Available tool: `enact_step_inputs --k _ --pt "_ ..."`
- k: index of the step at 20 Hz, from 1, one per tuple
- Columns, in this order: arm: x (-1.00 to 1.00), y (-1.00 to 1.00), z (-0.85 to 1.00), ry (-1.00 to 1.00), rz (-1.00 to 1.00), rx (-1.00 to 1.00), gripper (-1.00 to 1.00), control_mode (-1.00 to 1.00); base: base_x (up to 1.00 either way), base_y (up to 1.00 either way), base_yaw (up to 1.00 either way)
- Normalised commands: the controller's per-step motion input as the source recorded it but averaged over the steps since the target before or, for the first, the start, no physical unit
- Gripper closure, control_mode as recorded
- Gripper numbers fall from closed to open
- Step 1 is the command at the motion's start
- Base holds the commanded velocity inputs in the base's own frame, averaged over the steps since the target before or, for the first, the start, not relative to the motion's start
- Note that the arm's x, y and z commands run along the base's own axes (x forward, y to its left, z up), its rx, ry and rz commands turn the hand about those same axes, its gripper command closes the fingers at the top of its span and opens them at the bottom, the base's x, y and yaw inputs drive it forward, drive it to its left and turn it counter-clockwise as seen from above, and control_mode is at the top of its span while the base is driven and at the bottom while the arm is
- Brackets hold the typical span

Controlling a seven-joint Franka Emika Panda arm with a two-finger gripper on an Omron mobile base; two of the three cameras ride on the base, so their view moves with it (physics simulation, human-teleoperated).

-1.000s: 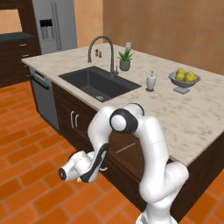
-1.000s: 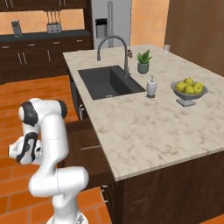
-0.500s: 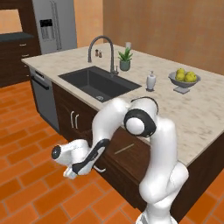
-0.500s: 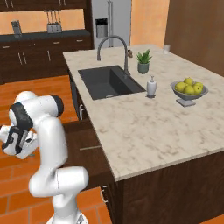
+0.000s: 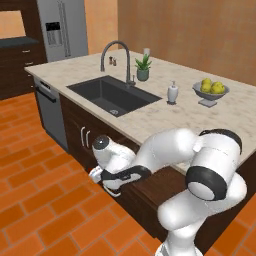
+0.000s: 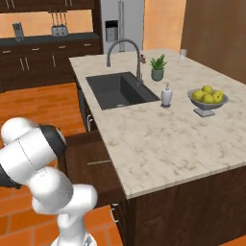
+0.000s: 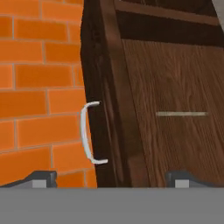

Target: Take a straw from the drawer in front and place it inside the glass cup on the dining counter.

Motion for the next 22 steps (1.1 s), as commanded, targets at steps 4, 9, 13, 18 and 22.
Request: enact_step_inputs --k 4,9,13,18,22 --pt "0.4 -0.7 0.73 0.14 -0.07 0.12 -1.0 -1.0 0.0 0.0 0.0" --pt "0.53 -0.62 0.07 0.13 -0.08 0.0 -1.0 -1.0 0.0 0.0 0.0" --pt "0.38 -0.35 -0.11 0.09 -0.07 0.0 -1.0 -1.0 0.0 0.0 0.0" --pt "0.11 -0.07 -0.51 0.08 -0.03 0.0 -1.0 -1.0 0.0 0.0 0.0" --pt "0.0 0.0 -0.63 0.08 0.0 0.0 -1.0 -1.0 0.0 0.0 0.0"
